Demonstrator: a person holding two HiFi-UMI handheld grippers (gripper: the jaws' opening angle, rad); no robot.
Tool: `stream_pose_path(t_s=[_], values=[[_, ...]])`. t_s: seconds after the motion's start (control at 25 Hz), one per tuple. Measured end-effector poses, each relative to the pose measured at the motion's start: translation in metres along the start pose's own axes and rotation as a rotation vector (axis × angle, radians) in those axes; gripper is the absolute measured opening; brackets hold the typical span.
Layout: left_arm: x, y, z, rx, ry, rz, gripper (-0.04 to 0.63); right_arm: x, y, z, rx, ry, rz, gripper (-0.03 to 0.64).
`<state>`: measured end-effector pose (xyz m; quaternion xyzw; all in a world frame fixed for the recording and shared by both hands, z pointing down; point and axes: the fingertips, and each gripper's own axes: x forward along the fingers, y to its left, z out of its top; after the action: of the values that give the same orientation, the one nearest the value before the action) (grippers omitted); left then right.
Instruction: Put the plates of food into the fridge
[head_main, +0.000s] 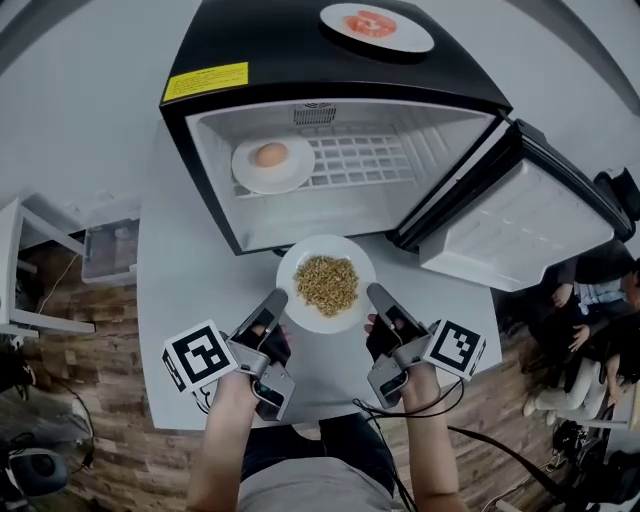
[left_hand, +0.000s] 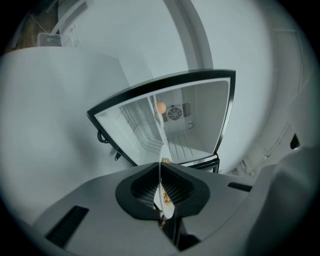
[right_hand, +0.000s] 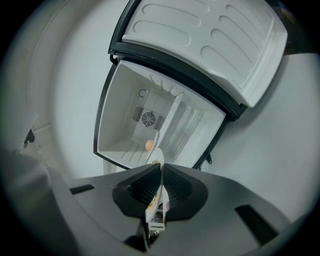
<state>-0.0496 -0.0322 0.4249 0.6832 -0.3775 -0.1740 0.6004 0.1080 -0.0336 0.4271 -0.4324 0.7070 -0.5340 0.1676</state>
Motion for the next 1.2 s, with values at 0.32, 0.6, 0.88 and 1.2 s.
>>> stream_pose_path(t_s=[0.32, 0.6, 0.88, 1.2], values=[[0.054, -0.023, -0.024, -0.013, -0.124, 0.021, 0.020, -0.003, -0.024, 0.067, -0.020, 0.064, 0.036, 0.029], [0.074, -0.025, -0.008, -0.036, -0.211, 0.052, 0.020, 0.023, -0.030, 0.090, -0.027, 0.085, 0.039, 0.029], [0.090, -0.029, 0.013, -0.040, -0.227, 0.045, 0.020, 0.045, -0.024, 0.108, -0.054, 0.040, 0.017, 0.030], [0.119, -0.016, 0.037, -0.078, -0.224, 0.046, 0.020, 0.079, -0.024, 0.128, -0.107, 0.001, -0.022, 0.031]])
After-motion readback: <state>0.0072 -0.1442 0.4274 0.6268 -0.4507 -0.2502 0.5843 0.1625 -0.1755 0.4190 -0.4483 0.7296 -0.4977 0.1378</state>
